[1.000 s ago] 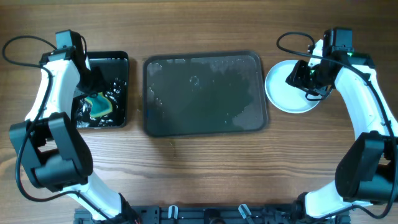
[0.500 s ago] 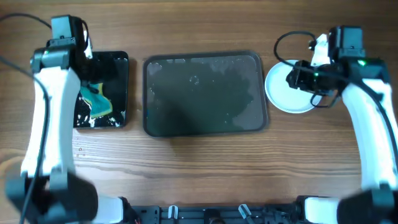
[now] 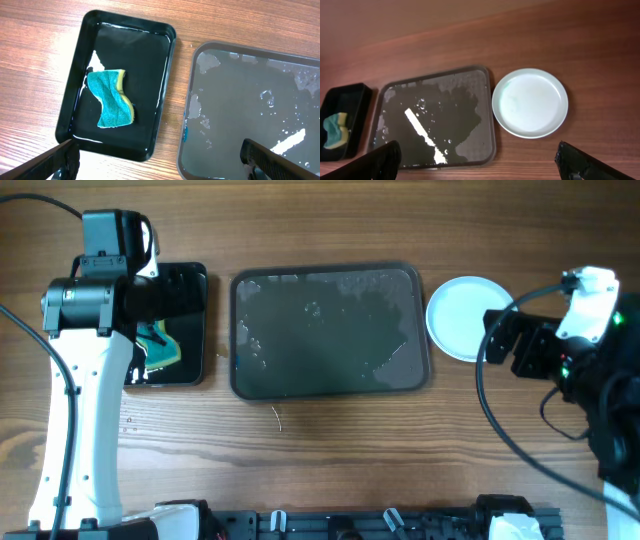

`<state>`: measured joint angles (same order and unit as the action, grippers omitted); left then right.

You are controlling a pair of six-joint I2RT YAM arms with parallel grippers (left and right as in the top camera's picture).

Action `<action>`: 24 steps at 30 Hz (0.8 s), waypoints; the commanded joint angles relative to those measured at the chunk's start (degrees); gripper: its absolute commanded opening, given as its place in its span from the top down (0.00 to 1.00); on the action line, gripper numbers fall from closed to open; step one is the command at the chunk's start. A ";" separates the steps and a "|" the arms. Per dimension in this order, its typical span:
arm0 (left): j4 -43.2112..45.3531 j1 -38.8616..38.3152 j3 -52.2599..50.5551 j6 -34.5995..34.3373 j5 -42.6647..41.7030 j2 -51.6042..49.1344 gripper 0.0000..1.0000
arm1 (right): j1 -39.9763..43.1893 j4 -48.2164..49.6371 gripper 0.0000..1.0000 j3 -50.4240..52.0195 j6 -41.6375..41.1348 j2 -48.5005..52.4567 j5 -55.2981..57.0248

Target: Clean dirty plates on tray and stack at the side

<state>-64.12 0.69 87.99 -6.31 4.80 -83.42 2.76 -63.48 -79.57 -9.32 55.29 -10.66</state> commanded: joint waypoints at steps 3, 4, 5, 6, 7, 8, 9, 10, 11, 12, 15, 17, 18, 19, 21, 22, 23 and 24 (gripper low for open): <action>-0.02 -0.22 0.20 -0.55 -0.31 -0.22 0.00 | -0.17 -0.31 0.00 -1.01 0.28 -0.92 0.37; -0.02 -0.22 0.20 -0.55 -0.31 -0.22 0.00 | -0.17 -0.48 0.00 -1.01 0.31 -0.74 0.63; -0.02 -0.22 0.20 -0.52 -0.31 -0.22 0.00 | -0.17 -0.79 0.00 -1.01 0.35 -0.46 0.96; -0.02 -0.22 0.20 -0.52 -0.31 -0.22 0.00 | -0.17 -1.01 0.00 -1.01 0.33 -0.26 1.07; -0.02 -0.22 0.20 -0.55 -0.31 -0.22 0.00 | -0.17 -1.18 0.00 -0.98 0.28 0.02 1.05; -0.02 -0.22 0.20 -0.55 -0.31 -0.22 0.00 | -0.17 -1.14 0.00 -0.98 0.31 0.46 1.05; -0.02 -0.22 0.20 -0.55 -0.31 -0.22 0.00 | -0.17 -1.16 0.00 -0.98 0.31 0.90 1.05; -0.02 -0.22 0.20 -0.52 -0.31 -0.22 0.00 | -0.17 -1.14 0.00 -0.98 0.31 1.25 1.05; -0.02 -0.22 0.20 -0.52 -0.31 -0.22 0.00 | -0.17 -1.16 0.00 -0.96 0.31 1.70 1.07; -0.02 -0.22 0.20 -0.55 -0.31 -0.22 0.00 | -0.20 -1.40 0.00 -0.94 0.24 2.16 1.01; -0.02 -0.22 0.20 -0.52 -0.31 -0.22 0.00 | -0.20 -0.81 0.00 -0.07 0.68 1.33 0.76; -0.02 -0.22 0.20 -0.55 -0.31 -0.22 0.00 | -0.20 3.63 0.00 2.12 2.73 -1.38 0.81; -0.02 -0.22 0.20 -0.55 -0.31 -0.22 0.00 | -0.20 6.34 0.00 3.63 3.82 -2.91 0.81; -0.02 -0.22 0.20 -0.52 -0.31 -0.22 0.00 | -0.20 9.35 0.00 5.46 4.98 -4.59 0.76; -0.02 -0.22 0.20 -0.55 -0.31 -0.22 0.00 | -0.20 15.43 0.00 9.86 6.86 -8.09 0.28; -0.02 -0.22 0.20 -0.52 -0.31 -0.22 0.00 | -0.20 18.99 0.00 12.87 8.11 -10.27 -0.57; -0.02 -0.22 0.20 -0.55 -0.31 -0.22 0.00 | -0.20 22.82 0.00 16.22 9.88 -12.66 -2.08; -0.02 -0.22 0.20 -0.52 -0.31 -0.22 0.00 | -0.28 27.98 0.00 21.07 12.85 -16.15 -5.01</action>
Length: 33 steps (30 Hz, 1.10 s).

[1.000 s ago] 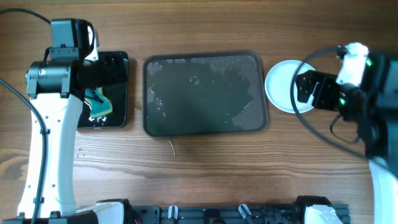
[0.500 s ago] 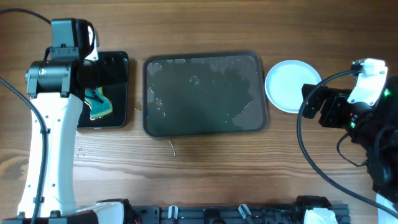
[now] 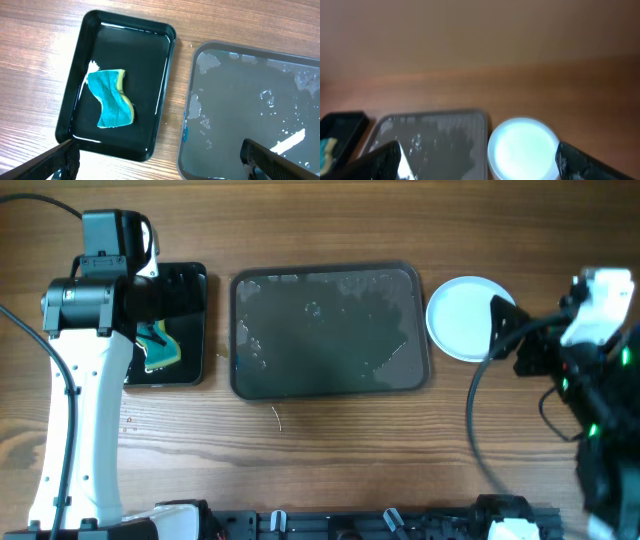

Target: Clean dirty plates on tray and stack at the side

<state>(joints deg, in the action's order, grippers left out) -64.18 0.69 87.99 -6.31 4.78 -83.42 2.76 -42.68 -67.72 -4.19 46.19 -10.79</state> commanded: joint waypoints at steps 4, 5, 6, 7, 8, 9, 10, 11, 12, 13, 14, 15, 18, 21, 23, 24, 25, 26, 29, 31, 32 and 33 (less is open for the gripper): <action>0.04 -0.22 0.20 -0.52 -0.28 -0.22 0.00 | -0.76 21.73 0.00 24.65 12.83 -17.94 -10.64; 0.04 -0.22 0.20 -0.55 -0.28 -0.22 0.00 | -1.18 28.79 0.00 32.74 12.74 -23.10 -10.71; 0.04 -0.22 0.20 -0.55 -0.28 -0.22 0.00 | -1.49 32.06 0.00 36.81 12.66 -25.66 -10.69; 0.04 -0.22 0.20 -0.55 -0.28 -0.22 0.00 | -1.73 34.27 0.00 39.69 12.61 -27.43 -10.67; 0.04 -0.22 0.20 -0.52 -0.28 -0.22 0.00 | -2.01 36.92 0.00 43.21 12.59 -29.62 -10.64; 0.04 -0.22 0.20 -0.55 -0.28 -0.22 0.00 | -2.34 39.04 0.00 46.45 12.57 -31.74 -10.62; 0.04 -0.22 0.20 -0.52 -0.28 -0.22 0.00 | -2.71 40.94 0.00 49.62 12.35 -33.88 -10.40; 0.04 -0.22 0.20 -0.55 -0.28 -0.22 0.00 | -3.13 42.58 0.00 52.39 10.58 -35.80 -9.07; 0.04 -0.22 0.20 -0.55 -0.28 -0.22 0.00 | -3.39 43.47 0.00 54.21 8.26 -37.09 -7.32; 0.04 -0.22 0.20 -0.55 -0.28 -0.22 0.00 | -3.78 44.26 0.00 56.35 4.35 -38.69 -4.22; 0.04 -0.22 0.20 -0.55 -0.28 -0.22 0.00 | -4.20 44.70 0.00 58.31 0.22 -40.19 -0.90; 0.04 -0.22 0.20 -0.52 -0.28 -0.22 0.00 | -4.66 44.87 0.00 60.54 -4.20 -41.90 2.58; 0.04 -0.22 0.20 -0.52 -0.28 -0.22 0.00 | -5.27 45.13 0.00 64.41 -6.45 -45.03 4.44; 0.04 -0.22 0.20 -0.52 -0.28 -0.22 0.00 | -5.49 45.72 0.00 66.93 -5.95 -46.03 4.44; 0.04 -0.22 0.20 -0.55 -0.28 -0.22 0.00 | -5.49 44.30 0.00 67.45 -5.25 -46.03 4.28; 0.04 -0.22 0.20 -0.52 -0.28 -0.22 0.00 | -5.49 43.39 0.00 67.45 -4.68 -46.05 3.93; 0.04 -0.22 0.20 -0.52 -0.28 -0.22 0.00 | -5.49 43.08 0.00 67.45 -4.94 -46.03 4.02; 0.04 -0.22 0.20 -0.55 -0.28 -0.22 0.00 | -5.49 43.12 0.00 67.45 -4.96 -46.05 4.00; 0.04 -0.22 0.20 -0.55 -0.28 -0.22 0.00 | -5.49 43.10 0.00 67.43 -4.96 -46.03 4.02; 0.04 -0.22 0.20 -0.52 -0.28 -0.22 0.00 | -5.49 43.10 0.00 67.43 -4.96 -46.03 4.02; 0.04 -0.22 0.20 -0.55 -0.28 -0.22 0.00 | -5.49 43.10 0.00 67.43 -4.96 -46.03 4.02; 0.04 -0.22 0.20 -0.52 -0.28 -0.22 0.00 | -5.49 43.10 0.00 67.43 -4.96 -46.03 4.02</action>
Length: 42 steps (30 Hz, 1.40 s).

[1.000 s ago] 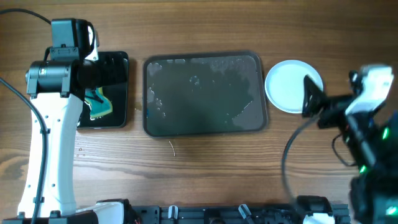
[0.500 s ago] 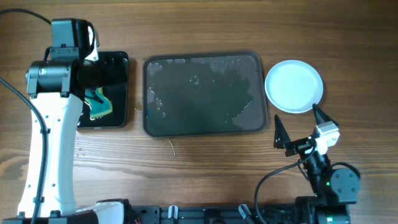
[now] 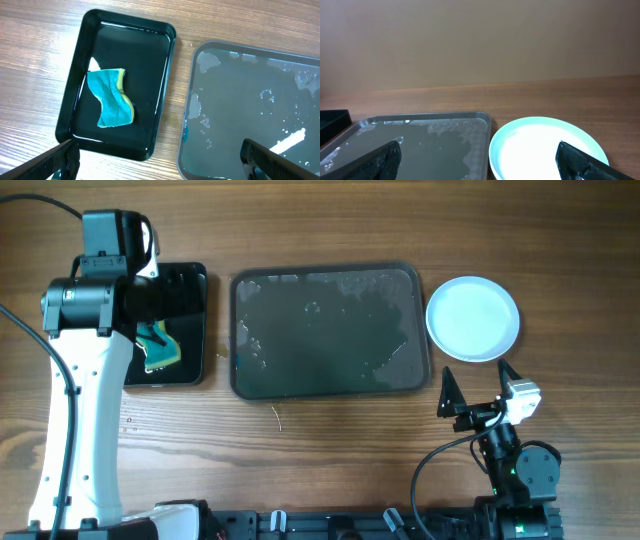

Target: Clean dirty plates on tray and stack at the side

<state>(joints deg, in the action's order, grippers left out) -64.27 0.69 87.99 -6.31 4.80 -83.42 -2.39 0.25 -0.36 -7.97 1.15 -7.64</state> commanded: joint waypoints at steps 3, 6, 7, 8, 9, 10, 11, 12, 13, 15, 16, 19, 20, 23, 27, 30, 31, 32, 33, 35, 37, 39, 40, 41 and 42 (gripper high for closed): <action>0.13 -0.22 0.20 -0.55 -0.31 -0.22 0.00 | -0.33 0.17 0.00 0.07 -1.18 -0.98 0.87; 0.13 -0.22 0.20 -0.52 -0.31 -0.22 0.00 | -0.33 0.17 0.00 0.07 -1.20 -0.98 0.87; 0.13 -0.22 0.20 -0.52 -0.31 -0.22 0.00 | -0.33 0.17 0.00 0.07 -1.20 -0.98 0.87; 0.13 -0.22 0.20 -0.55 -0.31 -0.22 0.00 | -0.33 0.17 0.00 0.07 -1.18 -0.98 0.87; 0.13 -0.22 0.20 -0.52 -0.31 -0.22 0.00 | -0.33 0.17 0.00 0.07 -1.18 -0.98 0.87; 0.13 -0.22 0.20 -0.52 -0.31 -0.22 0.00 | -0.33 0.17 0.00 0.07 -1.16 -0.98 0.87; 0.13 -0.22 0.20 -0.52 -0.31 -0.22 0.00 | -0.33 0.17 0.00 0.07 -1.18 -0.98 0.87; 0.13 -0.22 0.20 -0.55 -0.31 -0.22 0.00 | -0.33 0.17 0.00 0.07 -1.18 -0.98 0.87; 0.13 -0.22 0.20 -0.52 -0.31 -0.22 0.00 | -0.33 0.17 0.00 0.07 -1.18 -0.98 0.87; 0.13 -0.22 0.20 -0.52 -0.31 -0.22 0.00 | -0.33 0.17 0.00 0.07 -1.16 -0.98 0.87; 0.13 -0.22 0.20 -0.52 -0.31 -0.22 0.00 | -0.33 0.17 0.00 0.07 -1.18 -0.98 0.87; 0.17 0.04 0.20 0.24 0.81 -0.20 0.00 | -0.33 0.17 0.00 0.07 -1.16 -0.98 0.87; 0.13 0.07 0.20 0.28 0.83 0.15 0.00 | -0.33 0.17 0.00 0.07 -1.18 -0.98 0.87; 1.42 0.04 -0.22 0.31 1.20 2.51 0.00 | -0.33 0.17 0.00 0.07 -1.18 -0.98 0.87; 9.73 0.00 -5.27 0.26 -1.01 10.05 0.00 | -0.33 0.17 0.00 0.07 -1.18 -0.98 0.87; 18.05 0.00 -11.91 0.28 -2.86 17.31 0.00 | -0.33 0.17 0.00 0.07 -1.18 -0.98 0.87; 21.29 0.00 -15.13 0.28 -3.30 20.31 0.00 | -0.33 0.17 0.00 0.07 -1.18 -0.98 0.87; 24.06 0.00 -18.34 0.26 -3.63 23.26 0.00 | -0.33 0.17 0.00 0.07 -1.18 -0.98 0.87; 26.08 0.00 -20.94 0.28 -3.80 25.55 0.00 | -0.33 0.17 0.00 0.07 -1.18 -0.98 0.87; 31.32 0.00 -29.27 0.26 -3.91 32.48 0.00 | -0.33 0.17 0.00 0.07 -1.18 -0.98 0.87; 35.19 0.00 -36.00 0.00 -3.93 37.88 0.00 | -0.33 0.17 0.00 0.07 -1.18 -0.98 0.87; 40.35 0.00 -44.24 -0.13 -3.98 44.26 0.00 | -0.33 0.17 0.00 0.07 -1.18 -0.98 0.87; 43.87 0.00 -49.70 -0.13 -4.52 48.57 0.00 | -0.33 0.17 0.00 0.07 -1.18 -0.98 0.87; 46.27 0.00 -53.27 -0.13 -5.05 51.28 0.00 | -0.33 0.17 0.00 0.07 -1.18 -0.98 0.87; 49.13 0.00 -56.96 -0.13 -5.49 54.03 0.00 | -0.33 0.17 0.00 0.07 -1.18 -0.98 0.87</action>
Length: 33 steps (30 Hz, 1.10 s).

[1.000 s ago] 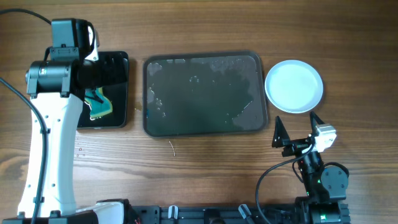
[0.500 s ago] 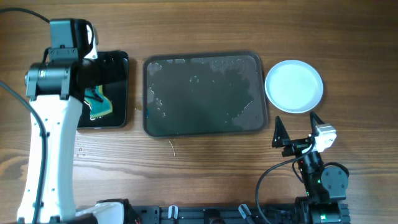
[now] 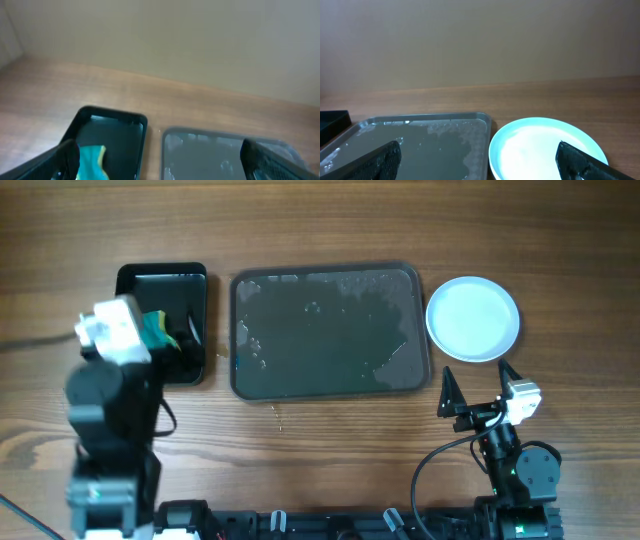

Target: Clean dirty plates on tray and stack at the side

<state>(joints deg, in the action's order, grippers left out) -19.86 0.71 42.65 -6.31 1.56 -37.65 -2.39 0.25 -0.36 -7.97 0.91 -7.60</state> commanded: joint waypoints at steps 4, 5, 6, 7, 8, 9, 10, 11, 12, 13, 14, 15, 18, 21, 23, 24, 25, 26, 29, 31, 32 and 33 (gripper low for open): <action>16.90 -0.17 -25.70 -0.13 -3.52 19.12 0.00 | -0.33 0.17 0.00 0.07 -1.18 -0.74 0.83; 19.23 -0.39 -28.70 -0.13 -3.52 21.70 0.00 | -0.33 0.17 0.00 0.07 -1.20 -0.74 0.83; 20.90 -0.59 -31.30 -0.13 -3.52 24.22 0.00 | -0.33 0.17 0.00 0.07 -1.18 -0.74 0.83; 22.10 -0.72 -33.59 -0.13 -3.76 26.56 0.00 | -0.33 0.17 0.00 0.07 -1.18 -0.74 0.83; 22.56 -0.85 -35.43 -0.13 -3.93 28.68 0.00 | -0.33 0.17 0.00 0.07 -1.16 -0.74 0.83; 22.51 -0.87 -36.52 -0.13 -4.17 30.08 0.00 | -0.33 0.17 0.00 0.07 -1.16 -0.74 0.83; 22.45 -0.87 -37.68 -0.13 -4.68 31.58 0.00 | -0.33 0.17 0.00 0.07 -1.18 -0.74 0.83; 22.43 -0.87 -38.49 -0.13 -5.01 32.68 0.00 | -0.33 0.17 0.00 0.07 -1.18 -0.74 0.83; 22.36 -0.87 -39.06 -0.13 -5.18 33.44 0.00 | -0.33 0.17 0.00 0.07 -1.20 -0.72 0.83; 21.99 -0.87 -39.43 -0.13 -5.20 34.01 0.00 | -0.33 0.17 0.00 0.07 -1.18 -0.72 0.83; 21.51 -0.87 -39.69 -0.13 -5.18 34.45 0.00 | -0.33 0.17 0.00 0.07 -1.18 -0.72 0.83; 21.00 -0.87 -39.82 -0.11 -5.18 34.73 0.00 | -0.33 0.17 0.00 0.07 -1.20 -0.70 0.83; 16.96 -0.87 -39.89 -0.11 -5.18 35.98 0.00 | -0.33 0.17 0.00 0.07 -1.18 -0.70 0.83; 13.05 -0.87 -39.89 -0.09 -5.16 36.87 0.00 | -0.33 0.17 0.00 0.07 -1.18 -0.70 0.83; 11.26 -0.87 -39.89 -0.11 -5.16 37.07 0.00 | -0.33 0.17 0.00 0.07 -1.18 -0.70 0.83; 10.05 -0.87 -39.89 -0.13 -5.18 37.20 0.00 | -0.33 0.17 0.00 0.07 -1.18 -0.70 0.83; 10.16 -0.87 -39.89 -0.13 -5.18 37.31 0.00 | -0.33 0.17 0.00 0.07 -1.18 -0.70 0.83; 10.19 -0.87 -39.89 -0.13 -5.18 37.48 0.00 | -0.33 0.17 0.00 0.07 -1.18 -0.70 0.83; 10.40 -0.87 -39.89 -0.11 -5.18 37.48 0.00 | -0.33 0.17 0.00 0.07 -1.20 -0.70 0.83; 10.36 -0.87 -39.89 -0.09 -5.18 37.48 0.00 | -0.33 0.17 0.00 0.07 -1.18 -0.70 0.83; 10.38 -0.85 -39.89 -0.09 -5.16 37.48 0.00 | -0.33 0.17 0.00 0.07 -1.18 -0.70 0.83; 10.47 -0.81 -39.89 -0.09 -5.16 37.48 0.00 | -0.33 0.17 0.00 0.07 -1.18 -0.70 0.83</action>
<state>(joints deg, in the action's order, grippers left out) -9.67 0.10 3.11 -6.31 -2.94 -0.84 -2.39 0.25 -0.36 -7.97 0.78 -7.42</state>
